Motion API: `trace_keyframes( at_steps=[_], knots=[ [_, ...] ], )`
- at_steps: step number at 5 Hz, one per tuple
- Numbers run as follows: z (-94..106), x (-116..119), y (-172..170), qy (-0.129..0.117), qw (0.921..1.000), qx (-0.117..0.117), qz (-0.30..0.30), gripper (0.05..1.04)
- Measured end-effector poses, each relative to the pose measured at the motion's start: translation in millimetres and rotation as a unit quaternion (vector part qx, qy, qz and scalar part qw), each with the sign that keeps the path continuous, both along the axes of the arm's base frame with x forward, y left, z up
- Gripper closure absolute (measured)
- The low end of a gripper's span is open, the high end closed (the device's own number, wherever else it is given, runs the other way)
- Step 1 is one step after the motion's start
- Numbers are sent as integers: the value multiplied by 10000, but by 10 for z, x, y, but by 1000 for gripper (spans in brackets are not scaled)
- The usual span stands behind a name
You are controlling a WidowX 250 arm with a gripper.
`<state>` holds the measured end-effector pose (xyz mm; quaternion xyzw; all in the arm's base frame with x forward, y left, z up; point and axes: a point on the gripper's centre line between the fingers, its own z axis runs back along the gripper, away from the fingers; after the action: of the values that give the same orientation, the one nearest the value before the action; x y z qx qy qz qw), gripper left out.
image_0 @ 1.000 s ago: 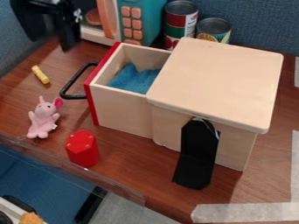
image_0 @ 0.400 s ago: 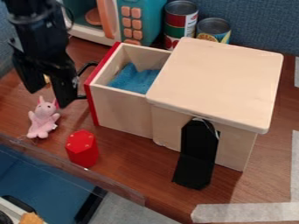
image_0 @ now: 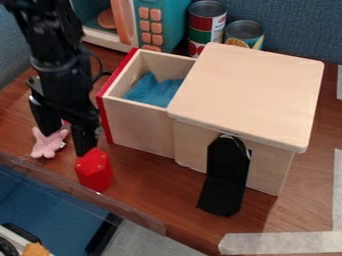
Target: Put the red object in the drawer
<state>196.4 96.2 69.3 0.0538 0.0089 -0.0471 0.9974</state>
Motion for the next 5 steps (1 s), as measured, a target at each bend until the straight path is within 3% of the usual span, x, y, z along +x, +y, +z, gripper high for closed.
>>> trace_keyframes(
  at_steps=[1, 5],
  knots=[
    [-106, -22, -40, 127, 9999, -13, -60, 84],
    [-160, -11, -157, -6, 9995, -306, 16, 83]
  ],
)
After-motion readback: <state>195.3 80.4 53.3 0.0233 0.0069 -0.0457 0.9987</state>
